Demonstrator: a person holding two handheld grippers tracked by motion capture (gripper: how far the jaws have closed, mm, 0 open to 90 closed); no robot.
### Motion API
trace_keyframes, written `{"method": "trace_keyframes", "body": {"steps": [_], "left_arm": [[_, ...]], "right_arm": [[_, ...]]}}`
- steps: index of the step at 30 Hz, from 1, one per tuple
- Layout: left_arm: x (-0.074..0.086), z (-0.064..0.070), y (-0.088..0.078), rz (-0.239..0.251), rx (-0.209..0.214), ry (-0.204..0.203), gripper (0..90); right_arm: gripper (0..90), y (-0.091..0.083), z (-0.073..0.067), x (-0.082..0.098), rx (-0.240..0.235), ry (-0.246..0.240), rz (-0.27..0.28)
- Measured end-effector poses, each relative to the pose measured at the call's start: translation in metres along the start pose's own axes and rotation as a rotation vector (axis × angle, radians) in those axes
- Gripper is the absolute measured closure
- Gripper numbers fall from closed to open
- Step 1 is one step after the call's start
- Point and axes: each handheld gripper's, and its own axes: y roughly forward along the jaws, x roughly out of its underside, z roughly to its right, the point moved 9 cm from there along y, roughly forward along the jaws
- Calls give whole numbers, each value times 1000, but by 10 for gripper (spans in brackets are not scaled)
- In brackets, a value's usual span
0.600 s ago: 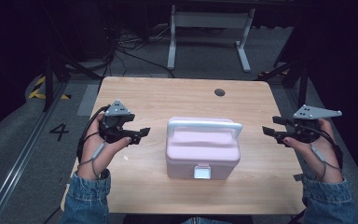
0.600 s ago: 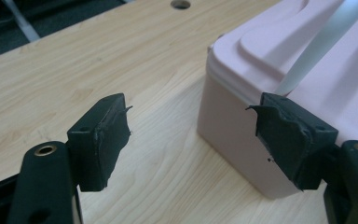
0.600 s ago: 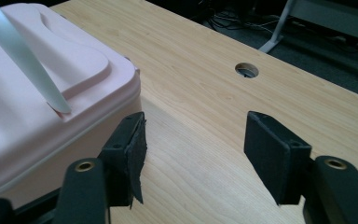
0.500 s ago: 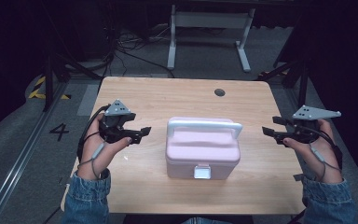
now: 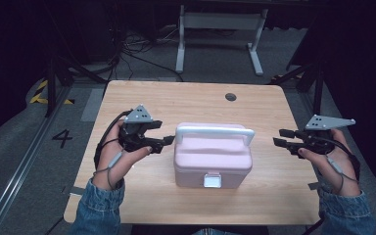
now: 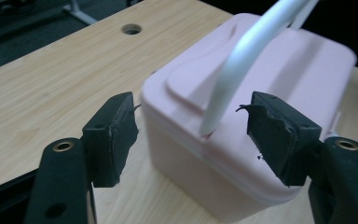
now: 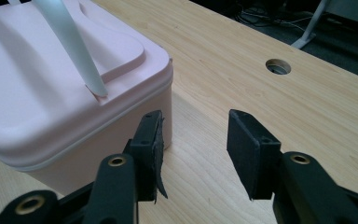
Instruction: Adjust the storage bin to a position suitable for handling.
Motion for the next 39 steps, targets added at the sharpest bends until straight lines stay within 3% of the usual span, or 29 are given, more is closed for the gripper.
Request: {"method": "trace_keyframes", "body": {"steps": [4,7,13,18,21,25,30,34,39], "left_arm": [[-1,3,14,-6,2,19,309],[-1,4,25,20,26,44,349],[1,3,37,8,16,31,430],[-1,2,39,39,10,-7,517],[-2,7,41,40,43,-24,540],[-6,7,43,55,0,27,572],[-7,9,45,60,-6,10,615],[-9,10,44,72,-8,13,679],[-9,10,44,70,-24,23,689]], "right_arm": [[556,0,-3,4,-11,29,-16],[553,1,-3,6,-8,27,-24],[554,2,-4,8,-9,24,-30],[554,2,-5,10,-14,23,-34],[555,1,-5,10,-11,27,-29],[555,2,-5,12,-16,26,-34],[555,3,-6,13,-21,29,-36],[555,3,-7,13,-23,28,-35],[555,4,-7,14,-22,29,-37]]}}
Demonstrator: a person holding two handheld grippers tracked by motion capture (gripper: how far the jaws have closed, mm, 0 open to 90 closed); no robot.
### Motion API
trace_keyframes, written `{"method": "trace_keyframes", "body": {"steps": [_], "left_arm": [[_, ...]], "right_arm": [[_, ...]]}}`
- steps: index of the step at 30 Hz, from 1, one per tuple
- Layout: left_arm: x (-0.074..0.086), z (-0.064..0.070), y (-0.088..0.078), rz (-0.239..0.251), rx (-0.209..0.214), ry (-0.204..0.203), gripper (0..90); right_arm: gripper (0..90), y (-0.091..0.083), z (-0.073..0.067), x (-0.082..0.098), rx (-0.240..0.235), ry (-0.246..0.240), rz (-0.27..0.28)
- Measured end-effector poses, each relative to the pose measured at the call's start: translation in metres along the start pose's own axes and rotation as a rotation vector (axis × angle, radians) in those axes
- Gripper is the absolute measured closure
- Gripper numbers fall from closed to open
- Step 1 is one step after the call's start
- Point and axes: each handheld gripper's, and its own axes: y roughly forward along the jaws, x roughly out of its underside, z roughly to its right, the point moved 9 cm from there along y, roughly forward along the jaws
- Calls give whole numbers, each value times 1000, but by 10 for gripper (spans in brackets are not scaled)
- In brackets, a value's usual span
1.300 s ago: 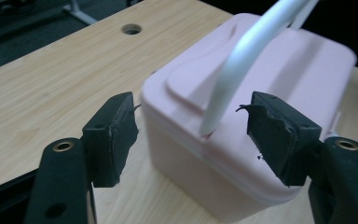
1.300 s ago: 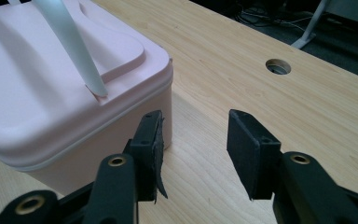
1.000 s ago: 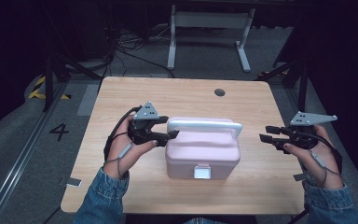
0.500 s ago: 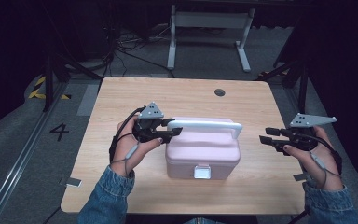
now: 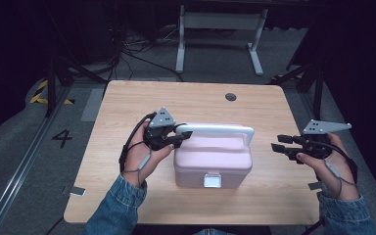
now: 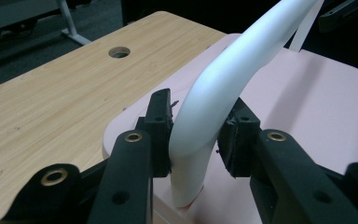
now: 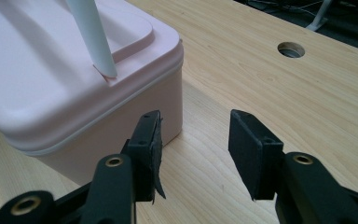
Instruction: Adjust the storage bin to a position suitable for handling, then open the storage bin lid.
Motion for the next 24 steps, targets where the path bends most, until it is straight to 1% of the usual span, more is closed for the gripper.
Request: {"method": "trace_keyframes", "body": {"steps": [6,8,10,14,15,16,17,18,22,24], "left_arm": [[-2,-1,-1,-5,2,7,693],[-3,-1,-1,-2,5,-2,694],[-7,-3,-1,13,7,0,696],[-12,-6,-2,31,27,1,701],[-14,-8,-2,39,32,-1,701],[-15,-8,-2,41,36,-8,702],[-17,-10,-2,46,39,-1,703],[-18,-10,-2,50,43,-9,704],[-25,-15,-1,64,48,-12,706],[-29,-18,-1,72,50,-8,708]], "right_arm": [[555,0,-1,2,-2,2,-2],[555,-1,-1,3,2,4,-3],[555,-3,-1,5,4,8,-1],[561,-9,-1,6,13,11,14],[563,-9,-1,6,4,12,16],[568,-10,-4,6,-20,21,27],[574,-11,-5,6,-31,29,35],[582,-11,-7,6,-38,27,41],[609,-14,-12,7,-35,15,51],[631,-16,-16,7,-33,8,66]]}}
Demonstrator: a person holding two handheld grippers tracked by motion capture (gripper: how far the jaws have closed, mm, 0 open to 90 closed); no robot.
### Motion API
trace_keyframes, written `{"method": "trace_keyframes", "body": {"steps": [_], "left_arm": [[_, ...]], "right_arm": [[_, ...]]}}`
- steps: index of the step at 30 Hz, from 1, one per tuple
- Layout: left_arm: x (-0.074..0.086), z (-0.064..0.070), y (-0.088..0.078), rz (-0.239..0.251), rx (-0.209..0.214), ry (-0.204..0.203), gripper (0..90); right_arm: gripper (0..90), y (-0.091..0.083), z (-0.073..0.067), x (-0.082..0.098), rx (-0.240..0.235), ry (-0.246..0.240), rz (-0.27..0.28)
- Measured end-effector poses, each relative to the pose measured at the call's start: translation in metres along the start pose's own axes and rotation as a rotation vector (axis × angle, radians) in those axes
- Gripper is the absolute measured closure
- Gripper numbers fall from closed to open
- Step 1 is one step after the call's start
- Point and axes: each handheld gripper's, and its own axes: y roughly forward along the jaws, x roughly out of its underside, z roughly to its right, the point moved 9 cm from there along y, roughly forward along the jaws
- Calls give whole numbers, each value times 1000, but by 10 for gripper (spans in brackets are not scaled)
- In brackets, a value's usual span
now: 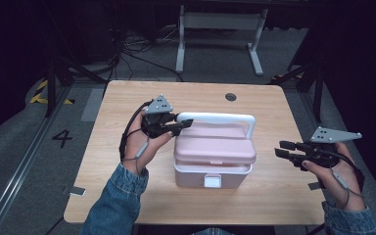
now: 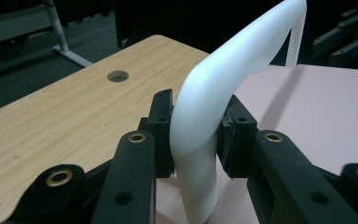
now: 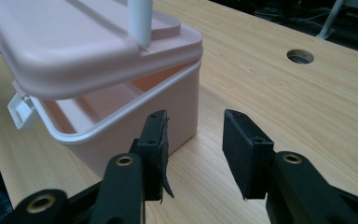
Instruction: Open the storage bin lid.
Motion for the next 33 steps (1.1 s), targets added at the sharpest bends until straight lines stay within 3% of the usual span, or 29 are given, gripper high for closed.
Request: {"method": "trace_keyframes", "body": {"steps": [5,7,16,18,21,33], "left_arm": [[-6,-6,2,9,4,-6,711],[-8,-8,2,6,-3,10,710],[-15,-14,5,28,-11,0,708],[-17,-17,6,32,-14,-4,705],[-17,-19,6,41,-12,-21,705],[-16,-19,6,44,-23,-17,702]], "right_arm": [[684,-3,-5,2,13,-10,26],[695,-5,-8,3,17,-15,29],[746,-7,-27,-7,-46,-38,93],[761,1,-39,-11,-86,-60,110],[771,9,-45,-13,-104,-76,115],[886,39,-70,-30,-144,-135,184]]}}
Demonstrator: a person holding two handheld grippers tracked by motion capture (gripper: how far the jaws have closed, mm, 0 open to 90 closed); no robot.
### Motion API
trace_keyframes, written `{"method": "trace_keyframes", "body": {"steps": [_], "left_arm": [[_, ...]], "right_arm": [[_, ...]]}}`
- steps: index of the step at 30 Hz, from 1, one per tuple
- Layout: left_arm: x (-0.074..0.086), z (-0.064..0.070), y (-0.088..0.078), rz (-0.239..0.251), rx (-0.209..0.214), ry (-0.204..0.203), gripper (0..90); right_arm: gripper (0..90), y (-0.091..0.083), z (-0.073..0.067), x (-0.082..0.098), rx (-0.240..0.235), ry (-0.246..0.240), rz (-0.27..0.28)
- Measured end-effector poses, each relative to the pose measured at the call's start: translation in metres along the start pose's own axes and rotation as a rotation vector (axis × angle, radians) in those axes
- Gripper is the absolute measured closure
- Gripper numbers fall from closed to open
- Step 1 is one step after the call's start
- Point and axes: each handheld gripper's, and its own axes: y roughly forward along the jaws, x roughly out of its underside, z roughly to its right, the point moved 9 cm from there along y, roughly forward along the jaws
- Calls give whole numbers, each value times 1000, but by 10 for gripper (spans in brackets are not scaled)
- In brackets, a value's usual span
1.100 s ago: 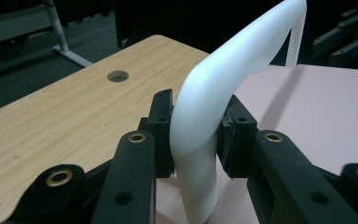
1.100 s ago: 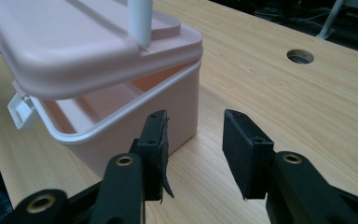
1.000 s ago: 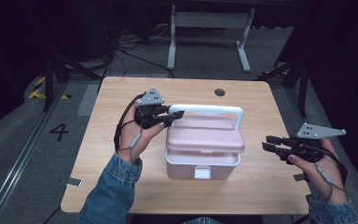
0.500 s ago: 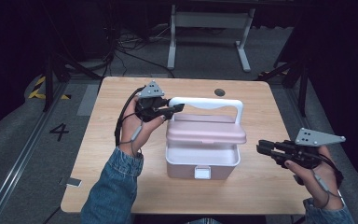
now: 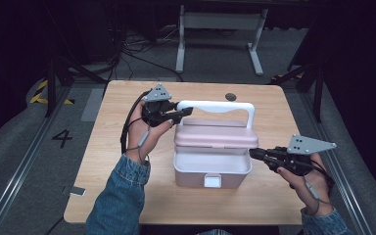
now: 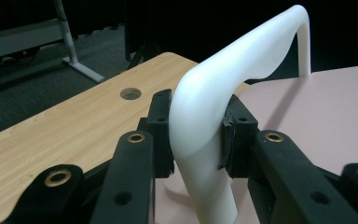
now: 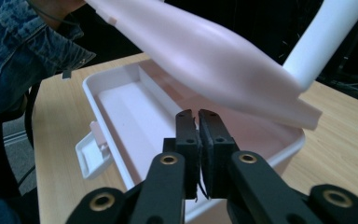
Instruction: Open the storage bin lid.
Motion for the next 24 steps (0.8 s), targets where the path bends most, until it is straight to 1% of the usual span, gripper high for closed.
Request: {"method": "trace_keyframes", "body": {"steps": [4,5,7,8,10,13,14,15,16,17,19,20,22,24], "left_arm": [[1,0,0,3,4,3,700],[2,1,0,6,13,-6,691],[1,3,1,19,29,-7,624],[1,4,1,19,39,-12,582],[2,7,1,17,53,-5,517],[3,10,-1,14,62,5,468],[3,9,-3,15,45,9,447],[2,6,-7,22,20,24,413],[2,5,-10,17,3,30,428],[1,3,-16,25,-13,37,436],[-3,1,-28,64,-24,29,433],[-5,1,-33,75,-26,26,436],[-6,1,-43,89,-30,17,433],[-5,0,-51,85,-36,20,423]], "right_arm": [[900,4,2,-3,19,-3,41],[900,4,2,-4,21,-5,46],[900,4,2,-5,22,-10,54],[900,4,2,-6,25,-14,59],[900,4,1,-7,18,-12,62],[900,4,1,-7,15,-16,58],[900,4,1,-8,13,-19,59],[900,4,1,-8,16,-20,56],[900,4,2,-9,16,-25,58],[900,4,2,-9,12,-20,59],[900,5,2,-9,2,-20,50],[900,5,2,-10,4,-20,52],[900,6,3,-10,1,-19,52],[900,6,4,-11,1,-19,52]]}}
